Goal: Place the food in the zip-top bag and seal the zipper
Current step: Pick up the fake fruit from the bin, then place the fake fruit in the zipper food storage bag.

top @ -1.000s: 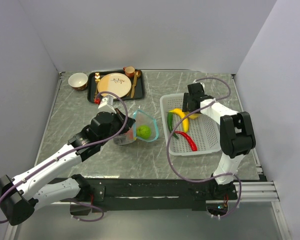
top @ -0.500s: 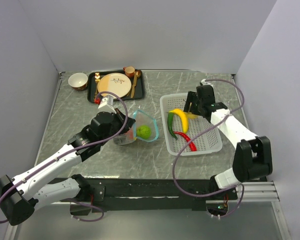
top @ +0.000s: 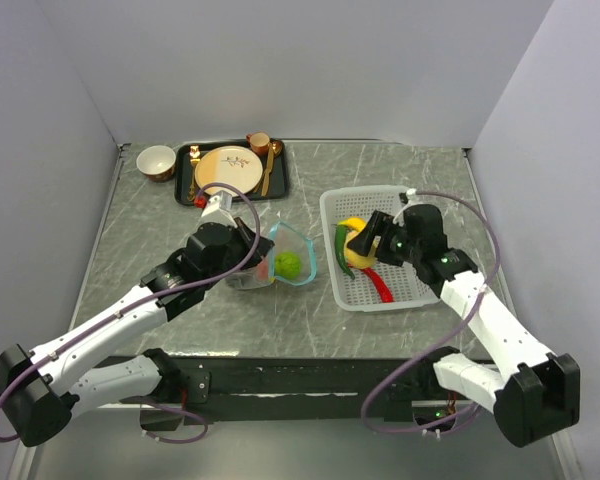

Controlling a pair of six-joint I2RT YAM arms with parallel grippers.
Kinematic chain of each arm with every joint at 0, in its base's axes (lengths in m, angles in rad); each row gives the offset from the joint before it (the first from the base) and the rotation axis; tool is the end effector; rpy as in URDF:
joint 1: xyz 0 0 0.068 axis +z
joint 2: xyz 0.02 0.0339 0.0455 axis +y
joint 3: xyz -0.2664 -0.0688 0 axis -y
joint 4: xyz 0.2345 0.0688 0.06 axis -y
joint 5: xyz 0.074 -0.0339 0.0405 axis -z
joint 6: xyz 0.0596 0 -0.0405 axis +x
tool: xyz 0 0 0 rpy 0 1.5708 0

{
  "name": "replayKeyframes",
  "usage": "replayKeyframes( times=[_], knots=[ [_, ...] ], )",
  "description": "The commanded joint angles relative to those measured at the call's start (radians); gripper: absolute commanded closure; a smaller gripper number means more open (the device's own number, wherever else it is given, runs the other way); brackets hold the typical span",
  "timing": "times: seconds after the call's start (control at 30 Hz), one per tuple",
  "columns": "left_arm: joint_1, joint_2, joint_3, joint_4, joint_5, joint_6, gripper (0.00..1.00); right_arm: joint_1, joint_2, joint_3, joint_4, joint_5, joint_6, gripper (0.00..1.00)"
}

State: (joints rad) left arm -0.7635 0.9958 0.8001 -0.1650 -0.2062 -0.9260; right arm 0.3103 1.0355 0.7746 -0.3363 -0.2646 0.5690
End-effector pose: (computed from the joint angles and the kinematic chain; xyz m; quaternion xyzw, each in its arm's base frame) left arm 0.1823 -0.1576 0.3036 -0.1247 0.8107 -0.3669 0.4389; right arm 0.2189 0.0866 0.2662 0.0518 0.8768 0.3029 0.3700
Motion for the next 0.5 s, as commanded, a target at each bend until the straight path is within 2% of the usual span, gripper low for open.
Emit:
replayKeyframes(
  times=[0.0,0.47],
  knots=[
    [-0.002,0.001,0.004,0.053,0.021,0.007,0.99,0.073,-0.031,0.02,0.048,-0.094,0.022,0.67],
    [0.0,-0.013,0.002,0.048,0.034,0.003,0.99,0.274,0.132,0.15,0.066,-0.131,0.003,0.66]
  ],
)
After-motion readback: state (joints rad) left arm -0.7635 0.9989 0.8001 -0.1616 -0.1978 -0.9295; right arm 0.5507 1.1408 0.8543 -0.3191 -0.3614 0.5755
